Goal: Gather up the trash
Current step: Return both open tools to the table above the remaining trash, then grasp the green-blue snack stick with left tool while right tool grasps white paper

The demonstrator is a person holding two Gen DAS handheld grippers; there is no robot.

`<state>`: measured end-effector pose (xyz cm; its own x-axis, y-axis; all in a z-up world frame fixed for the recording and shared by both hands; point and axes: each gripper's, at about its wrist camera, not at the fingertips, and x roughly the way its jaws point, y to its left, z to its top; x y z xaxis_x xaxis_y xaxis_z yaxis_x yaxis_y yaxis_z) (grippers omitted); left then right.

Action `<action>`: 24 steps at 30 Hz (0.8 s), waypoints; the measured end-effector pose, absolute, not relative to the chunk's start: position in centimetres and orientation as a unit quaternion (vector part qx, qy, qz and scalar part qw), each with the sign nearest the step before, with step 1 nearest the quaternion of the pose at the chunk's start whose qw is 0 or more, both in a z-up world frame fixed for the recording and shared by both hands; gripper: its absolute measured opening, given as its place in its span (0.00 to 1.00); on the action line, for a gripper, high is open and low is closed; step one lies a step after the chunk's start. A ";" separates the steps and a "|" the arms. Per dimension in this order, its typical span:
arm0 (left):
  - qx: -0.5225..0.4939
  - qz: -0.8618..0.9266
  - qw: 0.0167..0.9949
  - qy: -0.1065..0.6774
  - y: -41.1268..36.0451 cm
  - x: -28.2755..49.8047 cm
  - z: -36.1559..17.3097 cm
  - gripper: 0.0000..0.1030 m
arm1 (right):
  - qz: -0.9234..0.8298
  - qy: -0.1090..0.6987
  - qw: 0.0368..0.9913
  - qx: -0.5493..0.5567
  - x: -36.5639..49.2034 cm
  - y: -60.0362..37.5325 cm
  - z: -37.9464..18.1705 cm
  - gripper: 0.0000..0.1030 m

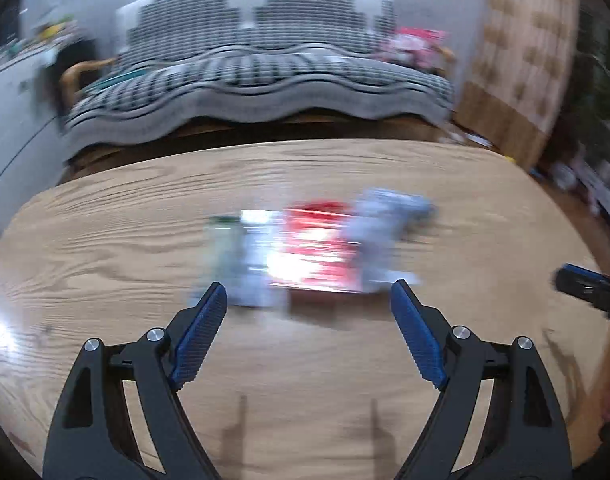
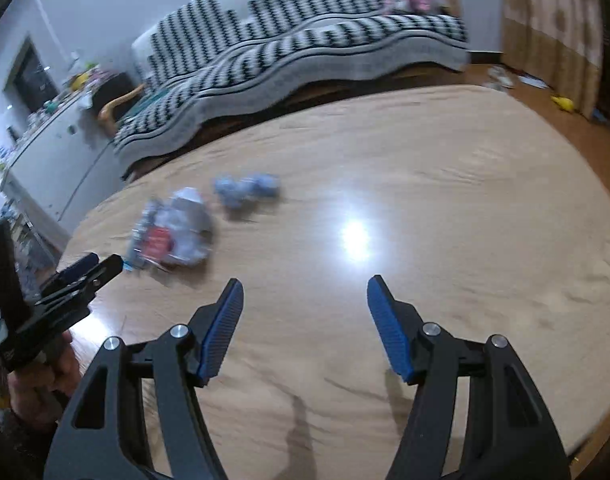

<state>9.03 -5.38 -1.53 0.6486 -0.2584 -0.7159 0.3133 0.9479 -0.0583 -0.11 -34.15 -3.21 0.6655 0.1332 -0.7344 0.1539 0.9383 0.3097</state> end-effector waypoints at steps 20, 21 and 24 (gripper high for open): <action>0.000 -0.117 0.894 0.432 0.0 18.3 -6.7 0.52 | 0.054 0.427 0.893 0.133 12.4 -23.3 -7.3 0.60; 0.004 -0.120 0.893 0.433 -0.1 18.1 -6.7 0.42 | 0.055 0.429 0.893 0.129 12.6 -23.0 -7.5 0.59; 0.002 -0.137 0.888 0.440 -0.5 17.7 -6.6 0.21 | 0.067 0.429 0.893 0.122 12.9 -22.1 -7.6 0.39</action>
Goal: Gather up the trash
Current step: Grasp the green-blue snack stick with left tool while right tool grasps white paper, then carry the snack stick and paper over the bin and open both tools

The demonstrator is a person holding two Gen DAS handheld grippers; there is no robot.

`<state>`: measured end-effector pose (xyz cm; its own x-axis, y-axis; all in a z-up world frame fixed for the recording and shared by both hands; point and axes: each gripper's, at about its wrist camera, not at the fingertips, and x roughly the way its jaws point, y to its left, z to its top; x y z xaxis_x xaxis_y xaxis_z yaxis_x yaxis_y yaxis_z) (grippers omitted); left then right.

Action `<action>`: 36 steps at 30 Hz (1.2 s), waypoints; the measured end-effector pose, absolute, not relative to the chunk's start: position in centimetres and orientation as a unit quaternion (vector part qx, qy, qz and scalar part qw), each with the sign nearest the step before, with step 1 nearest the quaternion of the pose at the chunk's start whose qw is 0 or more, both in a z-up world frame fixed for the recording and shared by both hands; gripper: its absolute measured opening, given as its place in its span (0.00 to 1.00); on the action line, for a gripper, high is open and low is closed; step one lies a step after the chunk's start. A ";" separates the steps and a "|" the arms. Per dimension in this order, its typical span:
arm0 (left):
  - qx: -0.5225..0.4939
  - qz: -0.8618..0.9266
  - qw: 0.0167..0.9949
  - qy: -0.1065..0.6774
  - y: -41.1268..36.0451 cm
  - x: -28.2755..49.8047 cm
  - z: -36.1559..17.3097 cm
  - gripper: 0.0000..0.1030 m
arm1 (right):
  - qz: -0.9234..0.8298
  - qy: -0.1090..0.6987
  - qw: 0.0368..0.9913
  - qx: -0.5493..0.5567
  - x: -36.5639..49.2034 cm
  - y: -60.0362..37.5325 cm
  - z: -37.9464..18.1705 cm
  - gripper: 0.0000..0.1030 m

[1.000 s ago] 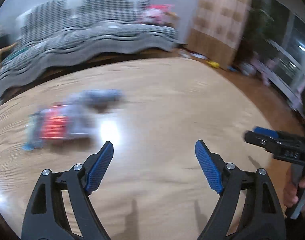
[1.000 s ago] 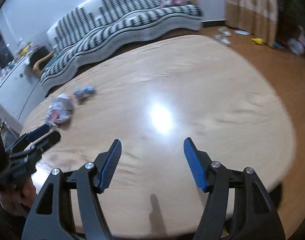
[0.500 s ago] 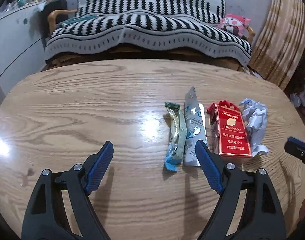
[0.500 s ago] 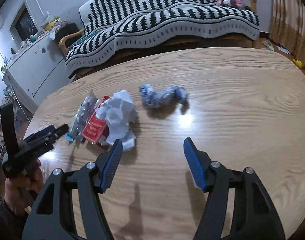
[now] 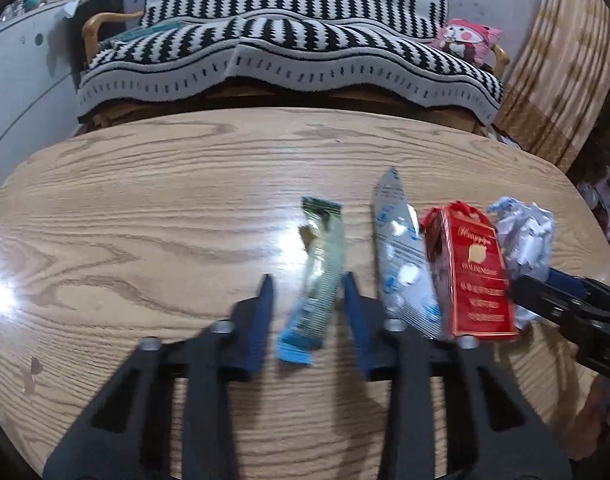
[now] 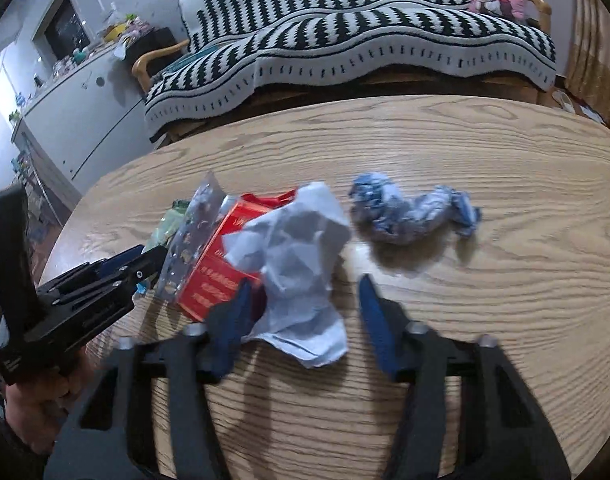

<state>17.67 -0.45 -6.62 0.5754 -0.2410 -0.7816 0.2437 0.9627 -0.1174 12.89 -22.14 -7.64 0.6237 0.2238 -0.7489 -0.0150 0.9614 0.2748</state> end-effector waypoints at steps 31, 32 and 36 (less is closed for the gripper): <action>0.094 -0.386 0.842 0.366 -26.2 -5.4 0.4 0.12 | -0.167 0.394 0.893 0.140 -17.8 -46.4 -1.2 0.27; 0.100 -0.401 0.834 0.365 -27.8 -6.5 0.3 0.12 | -0.181 0.392 0.890 0.148 -19.7 -47.9 -1.3 0.27; 0.120 -0.463 0.801 0.359 -34.0 -11.7 -0.8 0.12 | -0.217 0.392 0.878 0.169 -25.1 -51.7 -2.2 0.27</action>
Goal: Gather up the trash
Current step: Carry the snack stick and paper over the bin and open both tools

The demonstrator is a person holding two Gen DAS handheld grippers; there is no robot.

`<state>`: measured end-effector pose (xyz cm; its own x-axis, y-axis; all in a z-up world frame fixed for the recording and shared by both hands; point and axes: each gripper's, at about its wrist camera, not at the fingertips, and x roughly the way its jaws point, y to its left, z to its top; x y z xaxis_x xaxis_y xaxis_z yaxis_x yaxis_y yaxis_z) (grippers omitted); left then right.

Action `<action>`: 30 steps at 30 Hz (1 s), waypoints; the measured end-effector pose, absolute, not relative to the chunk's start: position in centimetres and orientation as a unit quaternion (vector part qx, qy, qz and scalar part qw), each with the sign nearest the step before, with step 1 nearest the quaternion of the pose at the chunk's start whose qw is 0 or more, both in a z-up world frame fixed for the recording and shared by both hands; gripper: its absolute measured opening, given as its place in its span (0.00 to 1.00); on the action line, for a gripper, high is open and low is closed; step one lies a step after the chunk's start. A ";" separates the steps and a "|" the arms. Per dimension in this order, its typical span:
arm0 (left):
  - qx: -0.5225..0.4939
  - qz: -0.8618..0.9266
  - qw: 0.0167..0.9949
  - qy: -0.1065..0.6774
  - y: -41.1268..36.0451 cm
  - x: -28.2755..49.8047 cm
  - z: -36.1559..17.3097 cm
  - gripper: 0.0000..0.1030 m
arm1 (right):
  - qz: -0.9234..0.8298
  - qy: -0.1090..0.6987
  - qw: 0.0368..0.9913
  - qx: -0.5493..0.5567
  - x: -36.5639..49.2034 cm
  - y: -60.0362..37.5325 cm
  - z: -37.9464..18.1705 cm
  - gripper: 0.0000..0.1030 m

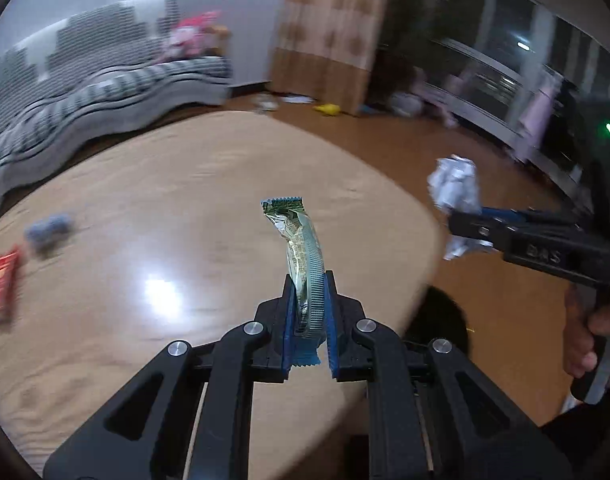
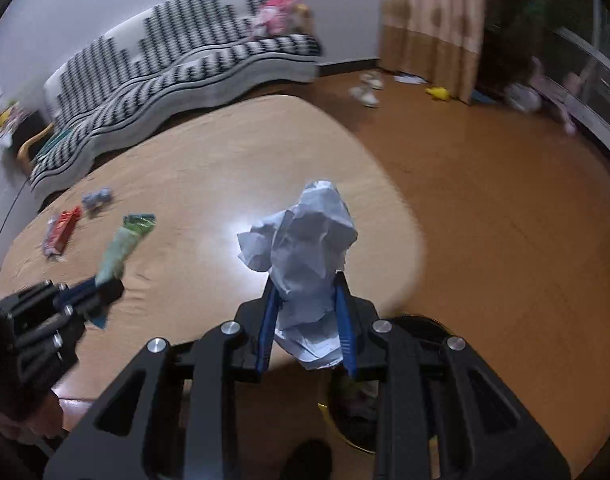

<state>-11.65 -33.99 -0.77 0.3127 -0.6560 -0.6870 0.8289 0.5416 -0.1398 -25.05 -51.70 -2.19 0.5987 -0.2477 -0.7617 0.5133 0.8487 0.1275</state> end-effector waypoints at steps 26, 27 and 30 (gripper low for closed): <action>0.214 -0.551 0.690 0.417 -47.0 -21.4 -11.1 0.12 | -0.245 0.510 0.791 0.235 -33.9 -61.6 -11.4 0.27; 0.214 -0.551 0.691 0.416 -47.2 -21.5 -11.1 0.12 | -0.245 0.510 0.791 0.235 -33.9 -61.4 -11.3 0.27; 0.214 -0.551 0.691 0.417 -47.2 -21.5 -11.1 0.12 | -0.245 0.510 0.791 0.235 -33.9 -61.5 -11.1 0.27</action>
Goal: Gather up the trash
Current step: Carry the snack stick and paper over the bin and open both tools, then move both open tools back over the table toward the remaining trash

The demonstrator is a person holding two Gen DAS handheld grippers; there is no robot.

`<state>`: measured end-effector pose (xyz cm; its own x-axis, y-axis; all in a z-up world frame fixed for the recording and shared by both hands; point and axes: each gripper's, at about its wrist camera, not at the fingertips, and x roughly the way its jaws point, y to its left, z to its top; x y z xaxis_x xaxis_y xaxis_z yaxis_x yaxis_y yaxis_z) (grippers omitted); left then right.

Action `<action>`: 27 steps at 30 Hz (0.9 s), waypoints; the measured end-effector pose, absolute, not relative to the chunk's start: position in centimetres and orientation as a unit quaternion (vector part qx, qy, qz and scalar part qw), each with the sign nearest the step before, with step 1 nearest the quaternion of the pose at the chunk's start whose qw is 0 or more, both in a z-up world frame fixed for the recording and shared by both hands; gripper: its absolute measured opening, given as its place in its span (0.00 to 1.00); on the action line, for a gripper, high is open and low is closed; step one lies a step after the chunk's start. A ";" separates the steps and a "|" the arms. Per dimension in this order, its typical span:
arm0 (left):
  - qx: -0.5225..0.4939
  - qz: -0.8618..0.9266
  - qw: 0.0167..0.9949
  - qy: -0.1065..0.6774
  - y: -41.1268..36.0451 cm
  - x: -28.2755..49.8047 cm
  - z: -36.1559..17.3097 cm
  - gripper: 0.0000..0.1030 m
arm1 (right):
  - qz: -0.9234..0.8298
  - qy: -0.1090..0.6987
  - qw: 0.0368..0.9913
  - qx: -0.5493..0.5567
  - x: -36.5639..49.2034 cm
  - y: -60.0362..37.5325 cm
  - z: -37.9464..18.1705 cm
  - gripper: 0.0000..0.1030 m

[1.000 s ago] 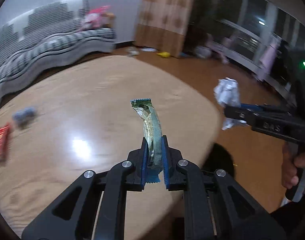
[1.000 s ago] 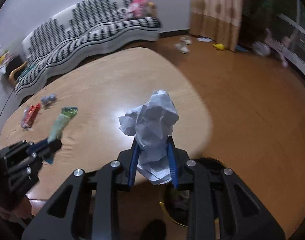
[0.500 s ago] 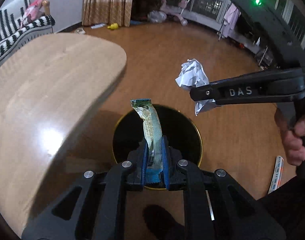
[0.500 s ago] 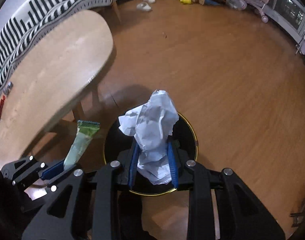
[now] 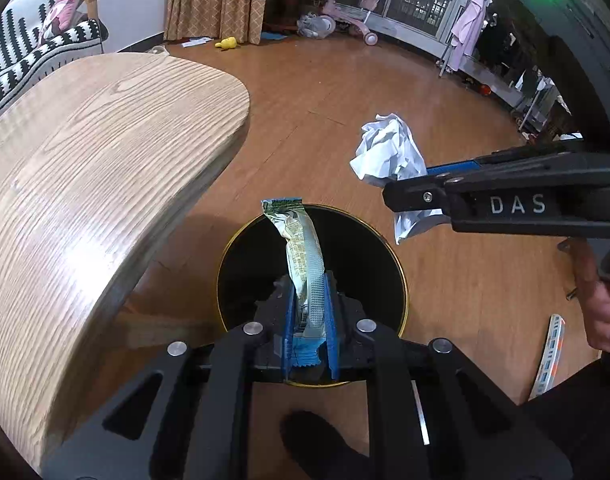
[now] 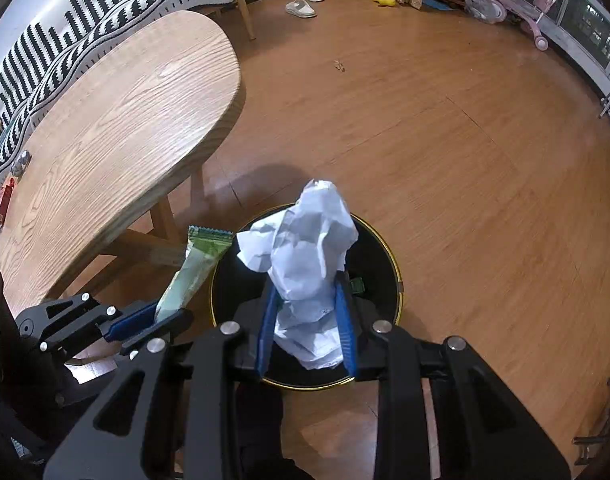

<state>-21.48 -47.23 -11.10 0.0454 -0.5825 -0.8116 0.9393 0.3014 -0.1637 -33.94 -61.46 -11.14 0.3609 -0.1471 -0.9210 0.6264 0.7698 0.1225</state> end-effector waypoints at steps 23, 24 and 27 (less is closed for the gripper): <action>0.177 -0.550 0.714 0.396 -44.0 -20.1 -7.6 0.73 | -0.251 0.471 0.814 0.230 -30.9 -59.8 -7.9 0.59; 0.172 -0.545 0.722 0.389 -43.2 -19.5 -6.8 0.78 | -0.248 0.466 0.818 0.229 -30.4 -59.5 -7.5 0.60; 0.159 -0.523 0.747 0.379 -40.9 -17.6 -5.2 0.88 | -0.236 0.451 0.832 0.220 -27.9 -57.9 -6.1 0.63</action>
